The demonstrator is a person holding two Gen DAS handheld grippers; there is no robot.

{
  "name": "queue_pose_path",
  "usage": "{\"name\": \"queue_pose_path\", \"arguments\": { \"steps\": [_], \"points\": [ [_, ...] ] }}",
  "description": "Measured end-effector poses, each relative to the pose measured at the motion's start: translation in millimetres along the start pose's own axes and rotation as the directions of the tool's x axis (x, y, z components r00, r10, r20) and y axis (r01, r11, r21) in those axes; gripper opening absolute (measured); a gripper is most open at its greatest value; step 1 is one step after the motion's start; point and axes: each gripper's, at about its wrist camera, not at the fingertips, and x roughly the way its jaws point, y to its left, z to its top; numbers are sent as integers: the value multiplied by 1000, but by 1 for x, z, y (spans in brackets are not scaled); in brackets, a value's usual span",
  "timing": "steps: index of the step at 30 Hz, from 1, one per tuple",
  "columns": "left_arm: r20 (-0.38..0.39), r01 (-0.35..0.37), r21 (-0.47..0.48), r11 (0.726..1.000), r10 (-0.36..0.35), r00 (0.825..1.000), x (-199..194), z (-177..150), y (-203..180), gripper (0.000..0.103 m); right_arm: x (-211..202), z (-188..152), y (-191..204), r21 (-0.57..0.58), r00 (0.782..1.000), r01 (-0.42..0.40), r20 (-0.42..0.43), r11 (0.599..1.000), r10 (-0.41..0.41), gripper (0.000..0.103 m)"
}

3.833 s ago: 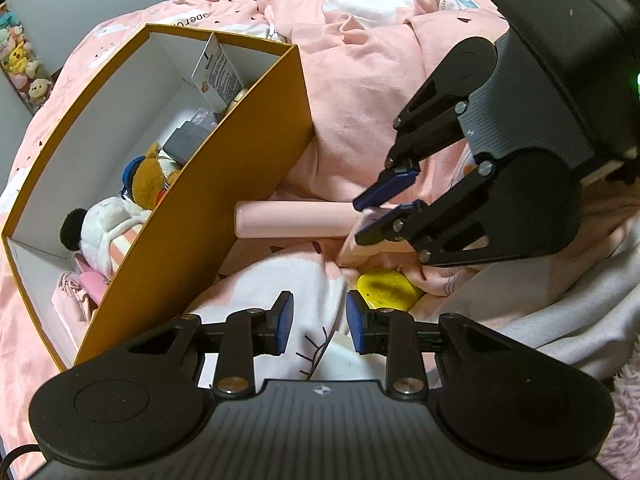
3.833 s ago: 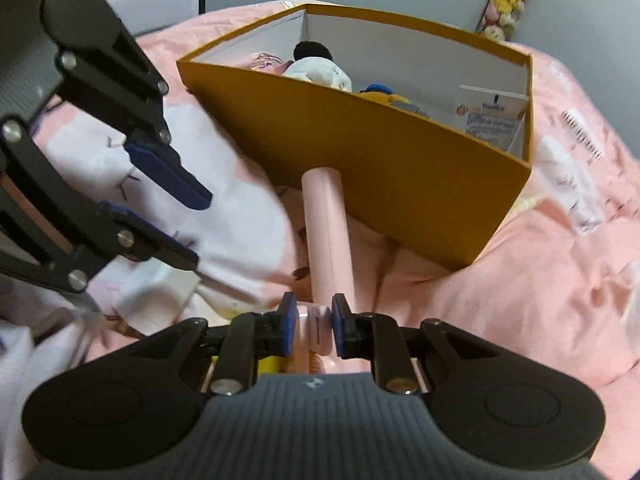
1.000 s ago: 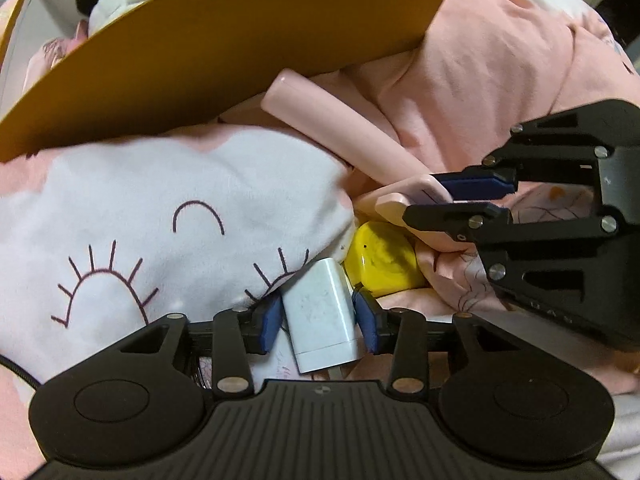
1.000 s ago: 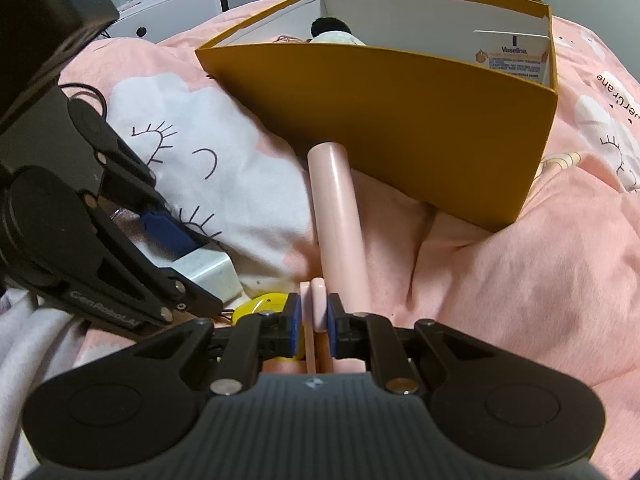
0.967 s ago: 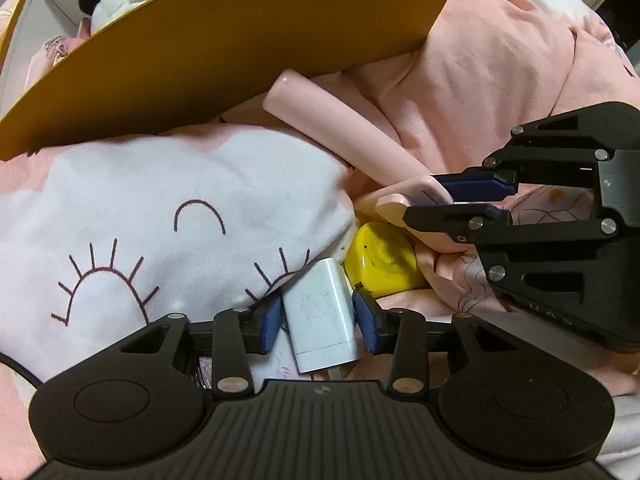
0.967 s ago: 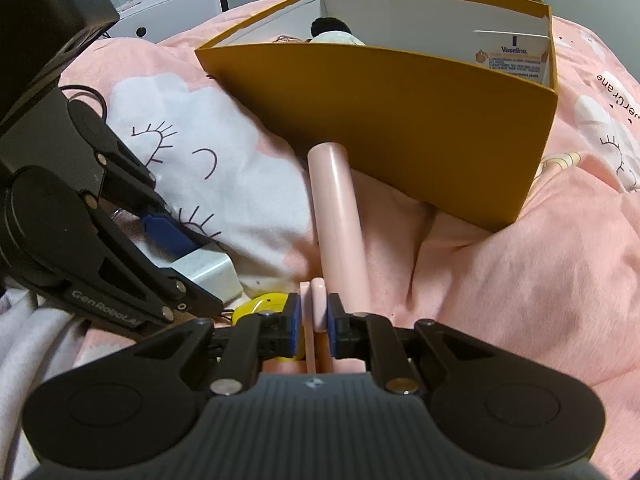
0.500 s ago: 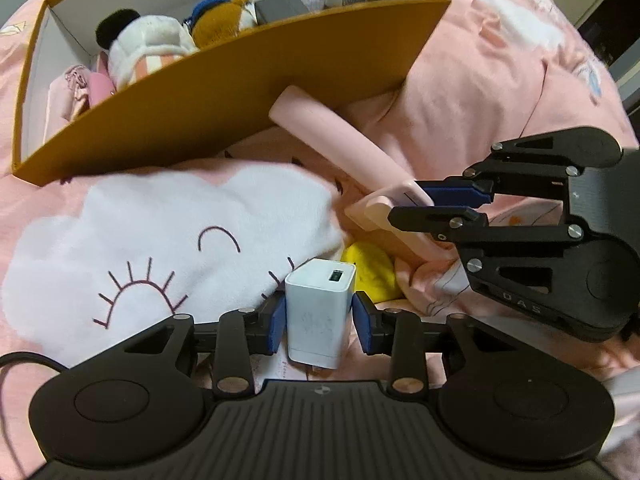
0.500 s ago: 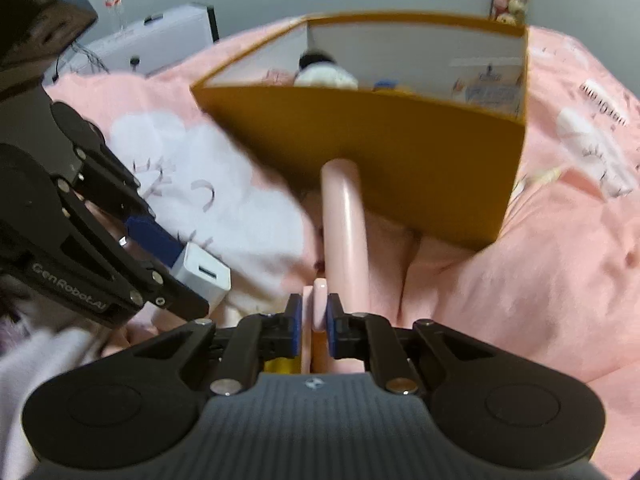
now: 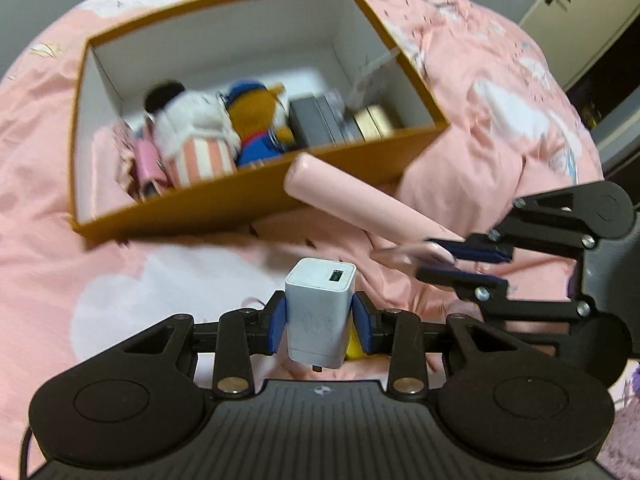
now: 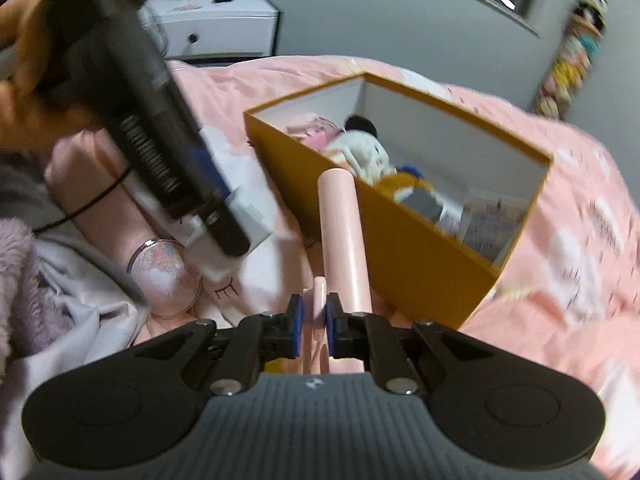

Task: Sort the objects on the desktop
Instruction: 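Lift and carry the charger and pink stick over the orange box with both tools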

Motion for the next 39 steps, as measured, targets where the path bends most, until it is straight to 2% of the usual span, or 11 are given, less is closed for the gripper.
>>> {"name": "queue_pose_path", "arguments": {
  "steps": [5, 13, 16, 21, 25, 31, 35, 39],
  "points": [
    [56, 15, -23, 1000, -14, 998, -20, 8, 11, 41, -18, 23, 0, -159, 999, 37, 11, 987, -36, 12],
    [173, 24, -67, 997, -12, 985, -52, 27, 30, 41, -41, 71, -7, -396, 994, 96, 94, 913, -64, 12],
    [214, 16, -91, 996, 4, 977, -61, 35, 39, 41, -39, 92, -21, -434, 991, 101, 122, 895, -52, 12],
    [276, -10, -139, 990, 48, 960, -69, 49, 58, 41, -15, 119, -50, -529, 989, 128, 130, 839, -69, 12],
    [288, -30, -178, 984, 82, 954, -67, 57, 75, 41, 20, 137, -71, -570, 995, 95, 78, 816, -61, 12],
    [284, -34, -223, 974, 99, 954, -56, 65, 100, 41, 79, 155, -92, -611, 999, -20, -37, 791, -4, 12],
    [282, -32, -238, 971, 101, 954, -52, 71, 110, 41, 116, 163, -92, -620, 992, -100, -119, 778, 33, 12],
    [277, -38, -242, 970, 107, 955, -46, 75, 117, 41, 152, 171, -98, -597, 980, -180, -179, 782, 88, 12]
  ]
}}
